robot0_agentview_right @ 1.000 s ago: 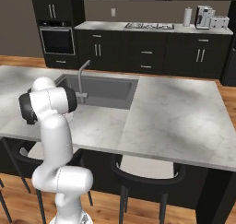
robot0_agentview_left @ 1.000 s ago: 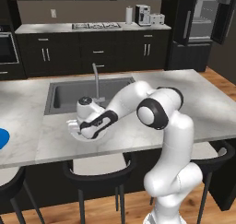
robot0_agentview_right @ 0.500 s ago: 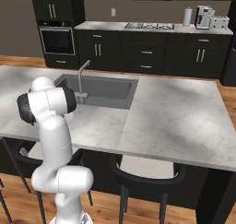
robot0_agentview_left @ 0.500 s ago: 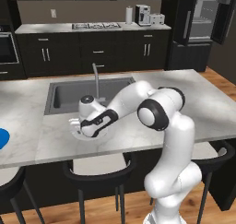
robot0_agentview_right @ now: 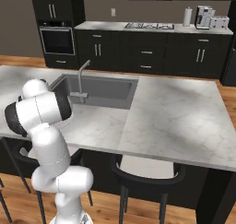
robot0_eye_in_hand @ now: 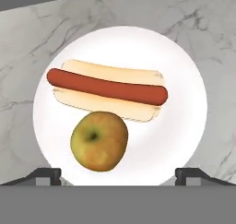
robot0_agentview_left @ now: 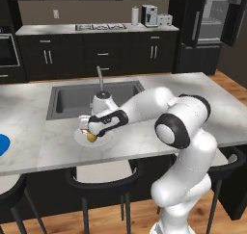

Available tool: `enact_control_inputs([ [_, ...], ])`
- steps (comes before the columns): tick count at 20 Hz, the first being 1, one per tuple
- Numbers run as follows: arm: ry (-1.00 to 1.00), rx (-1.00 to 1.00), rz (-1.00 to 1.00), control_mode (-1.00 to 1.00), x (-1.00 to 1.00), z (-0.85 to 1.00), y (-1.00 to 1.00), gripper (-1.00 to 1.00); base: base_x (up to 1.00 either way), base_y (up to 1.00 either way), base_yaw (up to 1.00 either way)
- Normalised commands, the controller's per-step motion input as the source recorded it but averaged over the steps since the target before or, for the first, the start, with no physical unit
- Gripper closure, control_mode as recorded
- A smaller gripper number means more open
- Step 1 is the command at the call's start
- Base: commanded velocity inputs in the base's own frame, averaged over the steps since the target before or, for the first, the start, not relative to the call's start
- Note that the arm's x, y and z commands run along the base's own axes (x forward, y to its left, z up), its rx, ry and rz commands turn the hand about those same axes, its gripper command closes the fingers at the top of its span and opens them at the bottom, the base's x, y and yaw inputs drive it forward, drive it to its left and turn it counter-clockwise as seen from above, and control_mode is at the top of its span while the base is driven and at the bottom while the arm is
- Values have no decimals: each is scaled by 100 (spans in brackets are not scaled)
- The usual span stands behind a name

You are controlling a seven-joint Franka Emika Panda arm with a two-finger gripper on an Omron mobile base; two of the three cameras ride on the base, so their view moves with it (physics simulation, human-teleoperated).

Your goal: Pick up the orange and apple from the fridge and place one fruit on each plate on the dining counter.

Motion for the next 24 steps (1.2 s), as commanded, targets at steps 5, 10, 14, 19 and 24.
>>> enact_control_inputs([
  [5,-10,17,-3,-100,-85,94,-78,-100,0,0,0],
  [10,-9,8,-9,-100,-100,79,-100,-100,0,0,0],
  [14,-8,0,-17,-100,-100,61,-100,-100,0,0,0],
  [19,-6,0,-20,-100,-100,55,-100,-100,0,0,0],
  [24,-5,0,-22,-100,-100,50,-100,-100,0,0,0],
])
